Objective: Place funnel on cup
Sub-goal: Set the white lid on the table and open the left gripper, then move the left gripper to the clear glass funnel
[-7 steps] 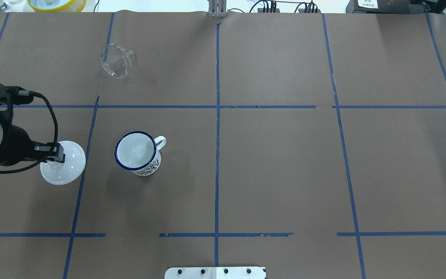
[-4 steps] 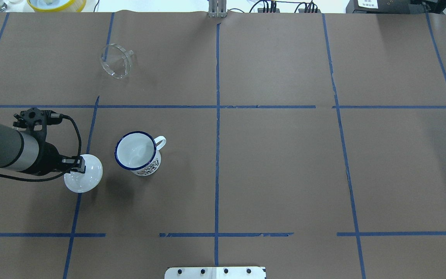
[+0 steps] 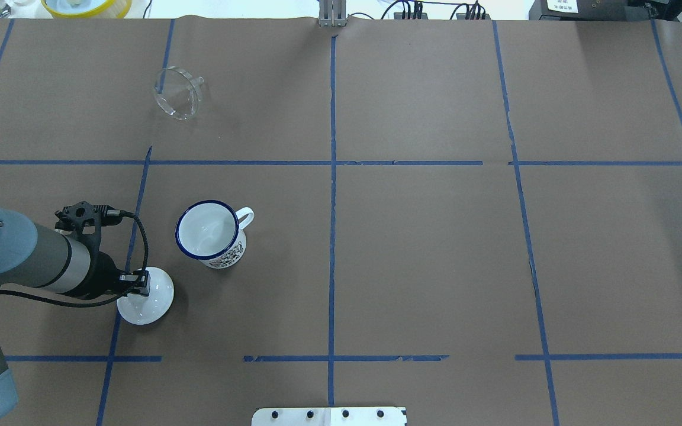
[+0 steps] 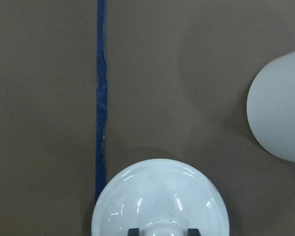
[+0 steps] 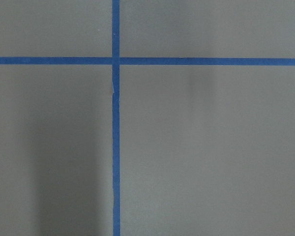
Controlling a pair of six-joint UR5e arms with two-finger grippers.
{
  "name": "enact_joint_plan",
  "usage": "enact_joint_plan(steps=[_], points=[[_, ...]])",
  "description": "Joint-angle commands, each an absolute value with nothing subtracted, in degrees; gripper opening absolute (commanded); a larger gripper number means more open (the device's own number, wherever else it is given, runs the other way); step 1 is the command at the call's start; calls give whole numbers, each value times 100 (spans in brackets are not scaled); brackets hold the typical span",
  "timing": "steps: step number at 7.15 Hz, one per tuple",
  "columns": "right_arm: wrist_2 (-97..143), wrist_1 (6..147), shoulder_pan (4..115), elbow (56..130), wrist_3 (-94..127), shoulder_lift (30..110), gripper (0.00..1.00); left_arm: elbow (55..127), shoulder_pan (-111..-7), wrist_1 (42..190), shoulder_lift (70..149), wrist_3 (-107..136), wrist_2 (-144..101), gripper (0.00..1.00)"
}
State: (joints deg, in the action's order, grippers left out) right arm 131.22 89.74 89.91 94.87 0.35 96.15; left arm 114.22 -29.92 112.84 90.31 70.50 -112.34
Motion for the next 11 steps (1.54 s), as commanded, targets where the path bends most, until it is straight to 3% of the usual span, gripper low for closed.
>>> enact_joint_plan(steps=[1,2,4,6,8,11], points=[[13122,8974,8991,9483,35,9615,100,11426,-2971,11285,9035,7084,-11232,45],[13122,8974,8991,9483,35,9615,100,11452,-2962,11285,9053,7293,-11137,99],[13122,8974,8991,9483,35,9615,100,11653,-3084,11285,9062,7409,-11092,100],[13122,8974,8991,9483,35,9615,100,11725,-4441,11285,9341,7844,-11118,100],[13122,8974,8991,9483,35,9615,100,11507,-4850,11433,9954,9326,-10935,100],[13122,8974,8991,9483,35,9615,100,9632,-4887,13704,10728,11298,-10127,100]])
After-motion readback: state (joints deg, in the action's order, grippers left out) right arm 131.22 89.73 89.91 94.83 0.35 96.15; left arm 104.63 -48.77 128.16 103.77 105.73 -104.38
